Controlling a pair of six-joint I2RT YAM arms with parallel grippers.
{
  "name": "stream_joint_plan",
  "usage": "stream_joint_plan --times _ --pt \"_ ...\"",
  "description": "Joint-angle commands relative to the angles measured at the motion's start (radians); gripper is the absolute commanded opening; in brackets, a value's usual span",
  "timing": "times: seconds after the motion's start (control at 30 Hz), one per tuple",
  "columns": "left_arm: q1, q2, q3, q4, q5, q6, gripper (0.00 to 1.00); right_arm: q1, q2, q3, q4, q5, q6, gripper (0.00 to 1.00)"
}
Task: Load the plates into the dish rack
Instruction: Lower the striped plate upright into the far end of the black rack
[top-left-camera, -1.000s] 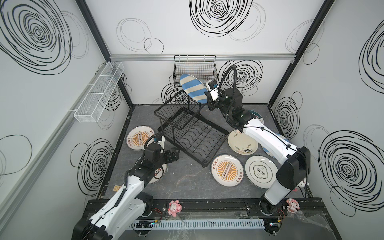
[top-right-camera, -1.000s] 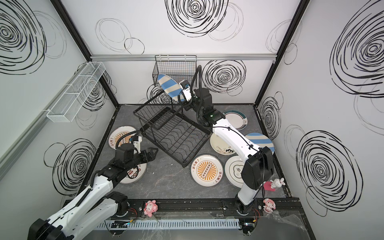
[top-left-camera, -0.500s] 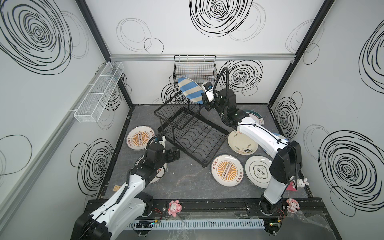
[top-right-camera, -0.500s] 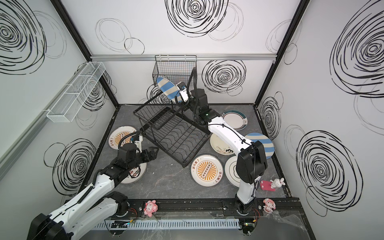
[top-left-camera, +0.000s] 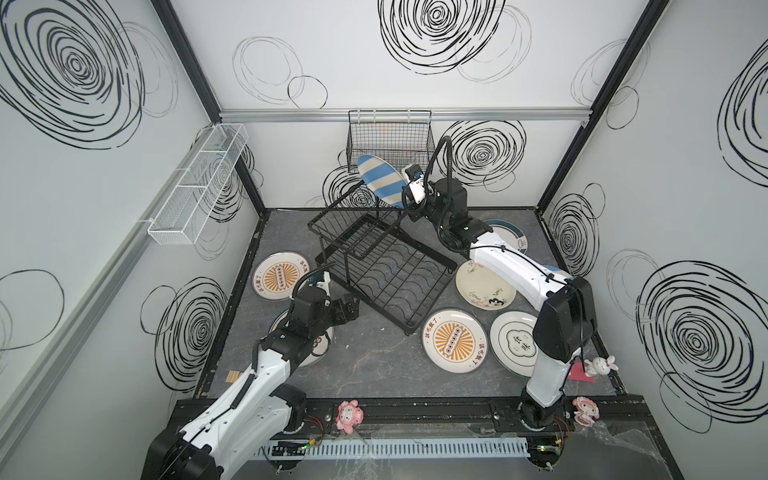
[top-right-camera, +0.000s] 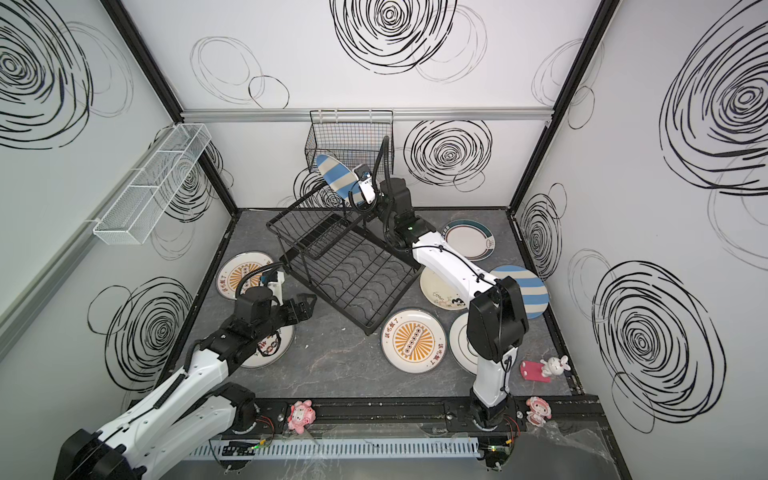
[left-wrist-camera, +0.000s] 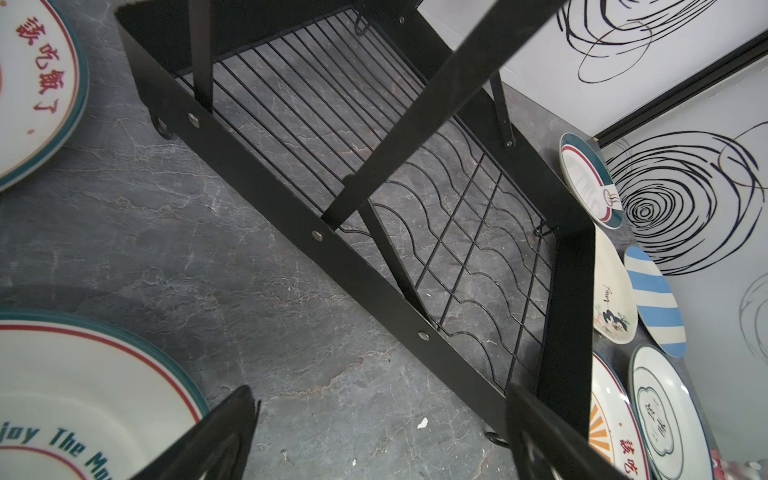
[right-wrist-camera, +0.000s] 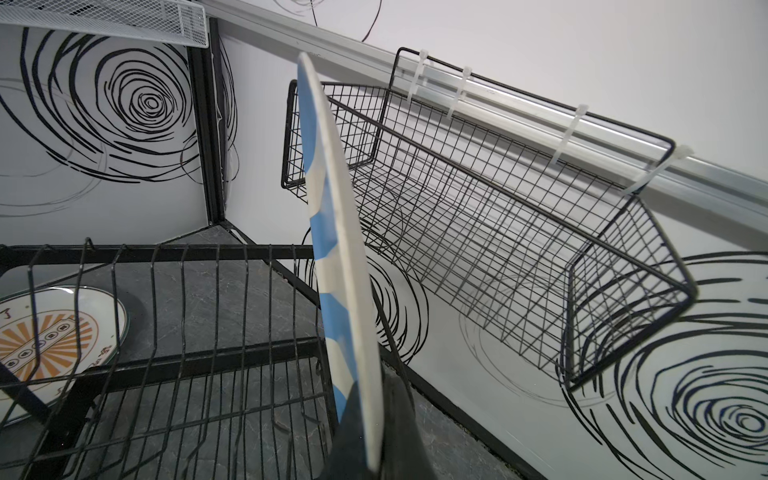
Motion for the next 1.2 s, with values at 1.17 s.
stream_joint_plan --times 1.17 --pt "0.037 -0.056 0.001 -0.048 -0.012 0.019 0.96 -0.028 0.041 0.088 0.001 0.029 0.062 0.37"
